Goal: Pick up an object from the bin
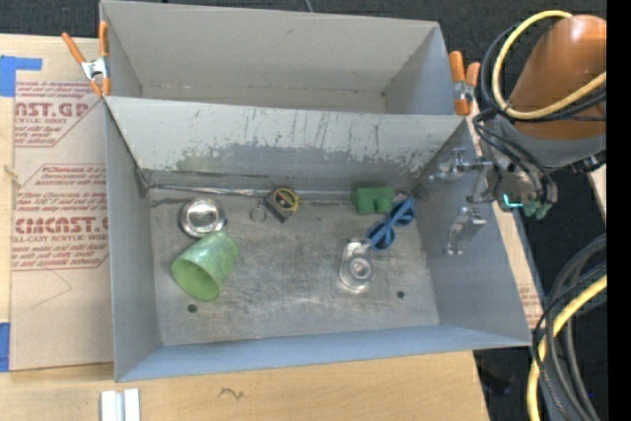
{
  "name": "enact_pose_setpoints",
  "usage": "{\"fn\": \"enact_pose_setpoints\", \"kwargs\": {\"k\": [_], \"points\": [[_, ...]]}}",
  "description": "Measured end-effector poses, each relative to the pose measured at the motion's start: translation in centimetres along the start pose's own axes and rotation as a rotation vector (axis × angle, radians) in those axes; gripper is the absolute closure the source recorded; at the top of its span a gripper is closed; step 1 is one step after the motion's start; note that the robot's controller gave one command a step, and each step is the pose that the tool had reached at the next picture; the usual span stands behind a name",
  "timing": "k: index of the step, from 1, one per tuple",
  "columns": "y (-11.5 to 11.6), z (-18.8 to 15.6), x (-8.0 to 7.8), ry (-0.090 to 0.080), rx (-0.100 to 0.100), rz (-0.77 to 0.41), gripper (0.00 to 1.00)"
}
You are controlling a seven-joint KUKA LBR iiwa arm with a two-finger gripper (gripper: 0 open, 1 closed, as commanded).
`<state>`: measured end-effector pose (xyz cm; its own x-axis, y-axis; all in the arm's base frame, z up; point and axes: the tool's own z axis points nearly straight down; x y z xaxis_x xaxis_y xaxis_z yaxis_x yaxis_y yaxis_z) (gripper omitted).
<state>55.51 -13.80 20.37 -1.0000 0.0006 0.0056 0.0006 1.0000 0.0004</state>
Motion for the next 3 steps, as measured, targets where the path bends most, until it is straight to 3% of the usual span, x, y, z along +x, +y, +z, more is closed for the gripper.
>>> {"fn": "enact_pose_setpoints", "kwargs": {"k": [1, 2, 3], "points": [[1.8, 11.9, -1.2, -0.005, 0.0, -0.136, 0.0], [2.8, 12.6, -4.1, -0.015, 0.005, -0.033, 0.0], [2.9, 12.8, -4.1, -0.017, 0.006, -0.034, 1.0]]}}
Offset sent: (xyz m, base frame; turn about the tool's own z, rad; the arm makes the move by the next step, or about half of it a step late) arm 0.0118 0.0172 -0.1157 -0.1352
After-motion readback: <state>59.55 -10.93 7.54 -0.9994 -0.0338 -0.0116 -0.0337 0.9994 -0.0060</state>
